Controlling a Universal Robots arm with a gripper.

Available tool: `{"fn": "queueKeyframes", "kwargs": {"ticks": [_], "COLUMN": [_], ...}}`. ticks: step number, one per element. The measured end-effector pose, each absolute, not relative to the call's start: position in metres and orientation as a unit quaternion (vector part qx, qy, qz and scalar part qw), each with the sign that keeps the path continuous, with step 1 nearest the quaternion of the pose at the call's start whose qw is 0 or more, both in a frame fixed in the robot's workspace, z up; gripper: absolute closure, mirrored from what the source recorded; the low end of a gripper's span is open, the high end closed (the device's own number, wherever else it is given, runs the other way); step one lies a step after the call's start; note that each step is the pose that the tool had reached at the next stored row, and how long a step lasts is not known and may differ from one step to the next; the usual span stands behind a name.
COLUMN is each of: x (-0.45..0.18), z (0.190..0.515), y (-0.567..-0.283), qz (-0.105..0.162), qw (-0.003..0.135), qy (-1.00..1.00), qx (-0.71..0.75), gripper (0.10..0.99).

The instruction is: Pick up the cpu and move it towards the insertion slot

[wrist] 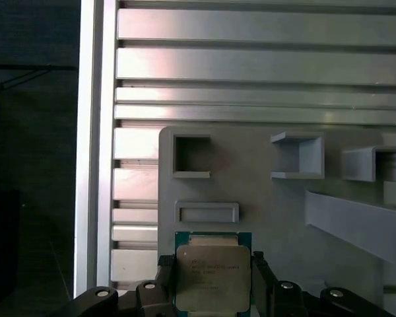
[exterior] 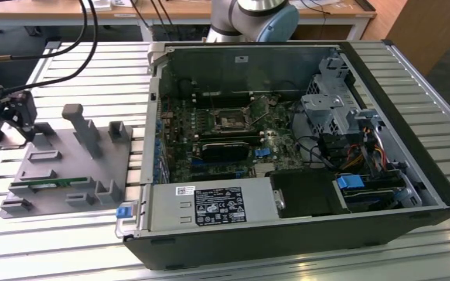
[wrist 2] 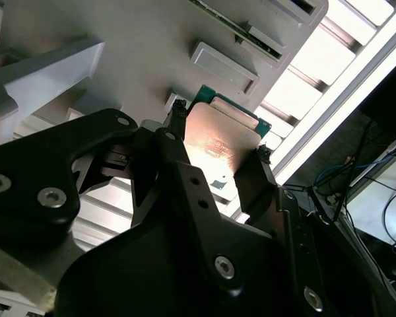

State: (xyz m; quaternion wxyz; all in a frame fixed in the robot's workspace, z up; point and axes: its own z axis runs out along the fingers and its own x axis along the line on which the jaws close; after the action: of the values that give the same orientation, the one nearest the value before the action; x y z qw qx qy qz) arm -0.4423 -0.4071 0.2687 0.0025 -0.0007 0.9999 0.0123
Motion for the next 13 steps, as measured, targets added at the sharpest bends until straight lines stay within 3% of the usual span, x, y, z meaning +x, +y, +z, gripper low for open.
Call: {"fn": "queueKeyframes", "kwargs": {"ticks": [13], "x": [-0.4424], "z": [0.2739], "y": [-0.4071], "qz": [0.012], "qw": [0.002], "qy": [1.000], "qx": [-0.001], "gripper": [0.541]}}
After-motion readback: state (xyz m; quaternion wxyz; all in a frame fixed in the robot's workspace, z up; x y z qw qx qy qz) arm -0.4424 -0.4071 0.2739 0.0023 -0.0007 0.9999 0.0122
